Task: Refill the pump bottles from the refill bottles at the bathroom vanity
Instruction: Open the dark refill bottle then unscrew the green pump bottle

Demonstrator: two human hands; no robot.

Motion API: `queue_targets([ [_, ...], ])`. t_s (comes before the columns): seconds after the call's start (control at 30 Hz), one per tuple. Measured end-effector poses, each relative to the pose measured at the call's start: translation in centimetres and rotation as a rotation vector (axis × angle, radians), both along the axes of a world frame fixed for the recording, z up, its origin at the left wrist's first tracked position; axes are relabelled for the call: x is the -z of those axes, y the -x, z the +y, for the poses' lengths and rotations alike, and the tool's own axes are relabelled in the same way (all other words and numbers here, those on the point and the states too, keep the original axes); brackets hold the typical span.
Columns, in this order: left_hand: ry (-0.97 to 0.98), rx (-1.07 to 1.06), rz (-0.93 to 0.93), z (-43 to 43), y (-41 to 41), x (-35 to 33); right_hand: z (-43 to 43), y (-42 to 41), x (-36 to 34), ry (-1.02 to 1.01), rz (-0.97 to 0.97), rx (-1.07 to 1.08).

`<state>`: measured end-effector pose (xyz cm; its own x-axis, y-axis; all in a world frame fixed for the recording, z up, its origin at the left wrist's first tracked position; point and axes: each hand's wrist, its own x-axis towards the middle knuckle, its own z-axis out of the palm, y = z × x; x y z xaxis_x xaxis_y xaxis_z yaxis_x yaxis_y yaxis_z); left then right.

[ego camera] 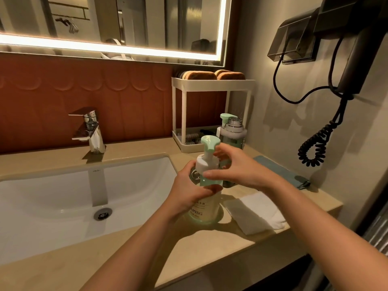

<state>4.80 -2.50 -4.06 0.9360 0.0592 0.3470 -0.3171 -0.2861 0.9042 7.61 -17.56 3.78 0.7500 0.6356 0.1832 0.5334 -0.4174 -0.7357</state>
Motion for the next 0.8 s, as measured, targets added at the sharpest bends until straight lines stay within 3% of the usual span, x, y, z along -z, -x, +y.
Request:
queue_targets([
  [0.17,0.015,0.000,0.032,-0.2,-0.1,0.4,2.8,1.4,1.3,-0.139,-0.200,0.277],
  [0.4,0.022,0.011,0.011,0.0,0.0,0.3,0.9,0.7,1.0,-0.135,0.126,0.002],
  [0.6,0.026,-0.007,0.029,-0.1,-0.2,0.4,2.5,1.4,2.2,-0.227,-0.099,0.314],
  [0.8,0.021,-0.012,0.021,0.1,-0.2,0.4,0.8,0.8,0.8,-0.189,0.105,0.029],
])
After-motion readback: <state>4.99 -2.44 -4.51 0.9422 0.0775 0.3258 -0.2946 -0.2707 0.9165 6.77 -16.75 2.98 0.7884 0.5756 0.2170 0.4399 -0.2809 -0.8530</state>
